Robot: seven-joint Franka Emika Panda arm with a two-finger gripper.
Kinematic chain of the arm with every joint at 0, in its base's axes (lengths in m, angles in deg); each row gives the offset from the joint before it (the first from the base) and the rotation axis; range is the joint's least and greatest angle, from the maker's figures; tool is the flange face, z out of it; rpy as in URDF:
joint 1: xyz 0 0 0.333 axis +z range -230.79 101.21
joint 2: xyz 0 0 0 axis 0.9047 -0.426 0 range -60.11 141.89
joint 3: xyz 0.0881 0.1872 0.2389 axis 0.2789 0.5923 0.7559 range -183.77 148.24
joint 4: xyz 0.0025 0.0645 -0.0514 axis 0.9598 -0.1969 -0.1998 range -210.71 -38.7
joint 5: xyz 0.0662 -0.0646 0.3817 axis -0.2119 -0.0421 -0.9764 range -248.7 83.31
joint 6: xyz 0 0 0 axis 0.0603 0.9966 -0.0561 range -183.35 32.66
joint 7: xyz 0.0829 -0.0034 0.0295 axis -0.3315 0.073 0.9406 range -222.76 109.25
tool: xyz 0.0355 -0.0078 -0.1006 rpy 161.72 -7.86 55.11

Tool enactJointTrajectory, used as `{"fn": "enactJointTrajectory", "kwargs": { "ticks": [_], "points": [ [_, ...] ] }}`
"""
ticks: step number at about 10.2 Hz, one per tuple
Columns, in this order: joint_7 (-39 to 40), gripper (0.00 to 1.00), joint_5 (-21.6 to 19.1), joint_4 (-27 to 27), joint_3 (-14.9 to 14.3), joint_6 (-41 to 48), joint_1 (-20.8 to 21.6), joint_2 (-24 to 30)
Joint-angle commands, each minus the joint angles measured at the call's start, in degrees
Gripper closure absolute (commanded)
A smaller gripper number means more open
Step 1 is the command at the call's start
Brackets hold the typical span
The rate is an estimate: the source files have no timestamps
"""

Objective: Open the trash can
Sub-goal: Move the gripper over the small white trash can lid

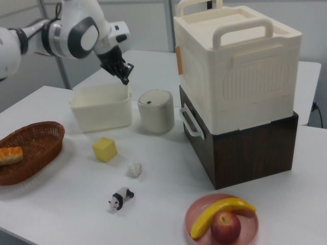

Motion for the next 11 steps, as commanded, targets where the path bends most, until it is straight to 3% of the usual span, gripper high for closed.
{"fn": "enactJointTrajectory", "kwargs": {
  "ticks": [1, 11],
  "points": [
    [0.4, 1.00, 2.5, 1.9, 0.3, -3.7, 0.2, -4.3],
    [0.5, 1.00, 10.6, 7.2, -0.4, -12.5, -0.5, -14.3]
  ]
}}
